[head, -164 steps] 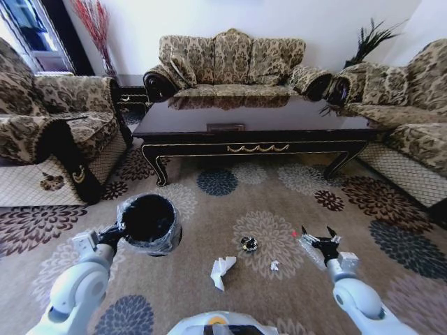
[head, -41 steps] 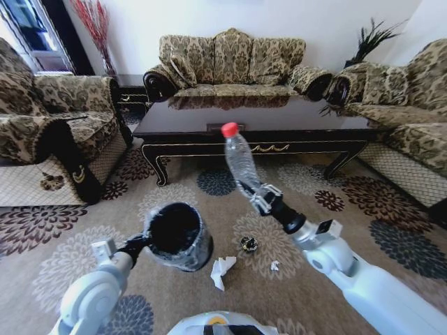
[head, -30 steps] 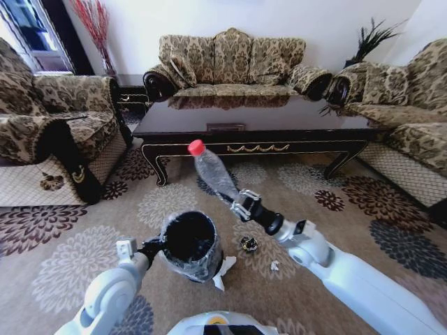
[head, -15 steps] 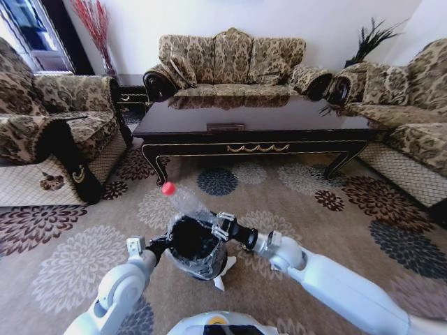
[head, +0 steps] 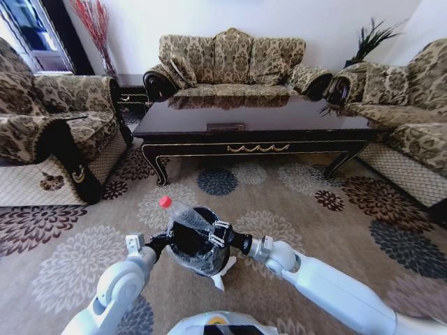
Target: Move to the front of the table and pick up the trash from the floor, then place it into the trash bin.
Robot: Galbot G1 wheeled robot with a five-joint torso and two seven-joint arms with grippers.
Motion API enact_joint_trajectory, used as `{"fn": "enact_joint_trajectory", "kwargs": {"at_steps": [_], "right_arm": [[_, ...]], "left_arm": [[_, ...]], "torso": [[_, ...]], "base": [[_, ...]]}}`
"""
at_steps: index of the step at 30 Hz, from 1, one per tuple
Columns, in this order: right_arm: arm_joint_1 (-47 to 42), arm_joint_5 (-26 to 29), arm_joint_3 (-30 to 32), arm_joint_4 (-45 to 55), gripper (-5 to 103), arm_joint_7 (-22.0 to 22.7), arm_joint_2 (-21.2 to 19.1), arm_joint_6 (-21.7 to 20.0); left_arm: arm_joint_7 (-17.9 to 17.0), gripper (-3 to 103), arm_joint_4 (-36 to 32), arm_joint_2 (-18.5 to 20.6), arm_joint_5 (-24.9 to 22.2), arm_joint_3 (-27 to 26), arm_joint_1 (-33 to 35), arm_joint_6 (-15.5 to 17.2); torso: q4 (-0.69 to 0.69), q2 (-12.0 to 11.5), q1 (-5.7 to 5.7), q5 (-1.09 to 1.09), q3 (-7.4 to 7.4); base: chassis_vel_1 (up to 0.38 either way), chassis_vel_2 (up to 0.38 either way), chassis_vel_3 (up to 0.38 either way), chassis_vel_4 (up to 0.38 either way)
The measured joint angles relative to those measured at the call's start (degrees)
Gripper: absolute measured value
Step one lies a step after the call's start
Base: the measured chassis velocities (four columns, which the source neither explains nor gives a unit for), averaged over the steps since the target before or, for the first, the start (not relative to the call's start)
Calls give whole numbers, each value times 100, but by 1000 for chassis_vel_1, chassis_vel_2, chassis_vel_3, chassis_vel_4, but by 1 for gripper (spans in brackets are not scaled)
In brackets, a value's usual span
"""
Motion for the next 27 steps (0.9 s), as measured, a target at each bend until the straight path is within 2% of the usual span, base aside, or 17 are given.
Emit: {"fn": "enact_joint_trajectory", "kwargs": {"at_steps": [1, 2, 4, 5, 8, 9, 11, 12, 14, 16, 19, 23, 27], "right_arm": [[-23, -3, 19, 13, 34, 1, -8, 0], [-42, -8, 37, 20, 34, 1, -12, 0], [-102, -28, 88, 49, 45, 4, -27, 0], [-102, -28, 88, 49, 45, 4, -27, 0], [-190, -44, 168, 108, 61, 7, -60, 0], [-217, -48, 198, 132, 61, 7, -79, 0], [-276, -56, 277, 190, 73, 8, -117, 0], [-276, -56, 277, 190, 73, 8, -117, 0], [-369, -59, 386, 270, 84, 10, -161, 0], [-421, -62, 448, 314, 84, 11, -191, -1], [-579, -72, 686, 417, 97, 16, -288, -1], [-695, -10, 993, 508, 100, 102, -372, -4], [-847, 238, 1410, 670, 100, 476, -550, -165]], "left_arm": [[2, 4, -7, 4, 0, -9, 4, 0], [2, 4, -11, 8, 0, -18, 9, 0], [4, 4, -27, 17, 0, -47, 25, 0], [4, 4, -27, 17, 0, -47, 25, 0], [10, 4, -64, 26, 0, -92, 61, 0], [12, 4, -73, 28, 2, -103, 73, 0], [16, 4, -84, 32, 8, -128, 97, 0], [16, 4, -84, 32, 8, -128, 97, 0], [17, 4, -102, 38, 19, -171, 122, 0], [19, 4, -113, 45, 22, -191, 135, 0], [23, 4, -152, 73, 22, -289, 183, 0], [-5, 4, -178, 98, -46, -493, 231, 1], [-393, 4, -284, 215, -531, -950, 226, 109]], "torso": [[0, 0, 0, 0, 0], [0, 0, 0, 0, 0], [0, 0, 0, 0, 0], [0, 0, 0, 0, 0], [0, 0, 0, 0, 0], [0, 0, 0, 0, 0], [0, 0, 0, 0, 0], [0, 0, 0, 0, 0], [0, 0, 0, 0, 0], [0, 0, 0, 0, 0], [-1, 0, 0, 0, 0], [0, 0, 0, 0, 0], [1, 0, 0, 0, 0]], "base": [[0, 0, 0, 0], [0, 0, 0, 0], [0, 0, 0, 0], [0, 0, 0, 0], [0, 0, 0, 0], [0, 0, 0, 0], [0, 0, 0, 0], [0, 0, 0, 0], [0, 0, 0, 0], [0, 0, 0, 0], [0, 0, 0, 0], [0, 0, 0, 0], [0, 0, 0, 0]]}}
